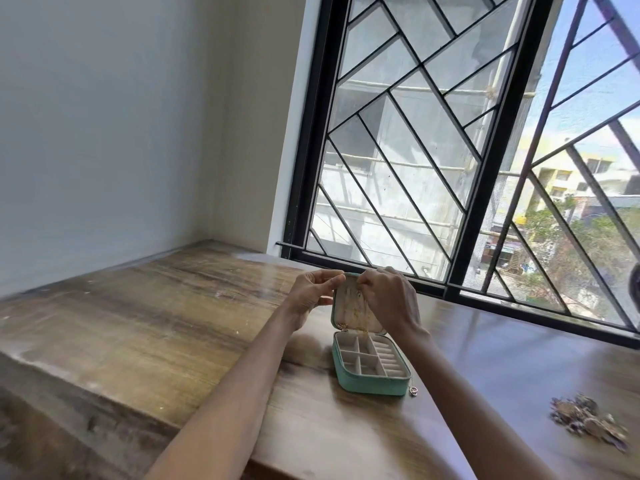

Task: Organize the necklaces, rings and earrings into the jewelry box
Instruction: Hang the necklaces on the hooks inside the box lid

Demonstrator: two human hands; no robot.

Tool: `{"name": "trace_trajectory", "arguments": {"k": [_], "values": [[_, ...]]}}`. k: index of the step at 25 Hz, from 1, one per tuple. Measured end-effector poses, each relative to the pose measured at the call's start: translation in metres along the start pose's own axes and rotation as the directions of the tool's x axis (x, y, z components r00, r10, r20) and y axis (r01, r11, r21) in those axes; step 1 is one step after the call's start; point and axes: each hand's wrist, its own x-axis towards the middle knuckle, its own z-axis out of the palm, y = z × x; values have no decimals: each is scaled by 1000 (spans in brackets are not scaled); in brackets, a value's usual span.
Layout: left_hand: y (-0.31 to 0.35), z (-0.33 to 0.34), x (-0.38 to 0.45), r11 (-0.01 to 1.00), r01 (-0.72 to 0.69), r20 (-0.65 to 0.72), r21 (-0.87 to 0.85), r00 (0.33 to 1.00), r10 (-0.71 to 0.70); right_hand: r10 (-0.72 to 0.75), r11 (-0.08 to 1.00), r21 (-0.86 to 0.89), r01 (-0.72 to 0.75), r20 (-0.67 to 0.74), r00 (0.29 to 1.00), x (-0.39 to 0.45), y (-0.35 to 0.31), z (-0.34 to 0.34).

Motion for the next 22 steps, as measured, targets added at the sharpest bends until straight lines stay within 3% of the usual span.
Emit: {"name": "trace_trajectory", "arguments": {"k": [4, 7, 11, 16, 22], "values": [[1, 0, -1, 1000, 4, -3, -2, 1000, -4, 10, 999, -43, -11, -24, 1000, -5, 9, 3], [2, 1, -2, 1000, 7, 3, 7, 1000, -7, -74, 989, -142, 52, -150, 986, -11, 17, 7], [3, 1, -3, 1000, 12, -9, 12, 1000, -12, -44, 991, -130, 16, -216, 975, -16, 17, 0], [6, 2, -6, 1000, -21, -81, 11, 996, 22, 104, 987, -118, -107, -29, 994, -28, 13, 2], [6, 2, -6, 999, -49, -150, 22, 987, 52, 270, 963, -46, -266, 117, 956, -30, 6, 9]]}}
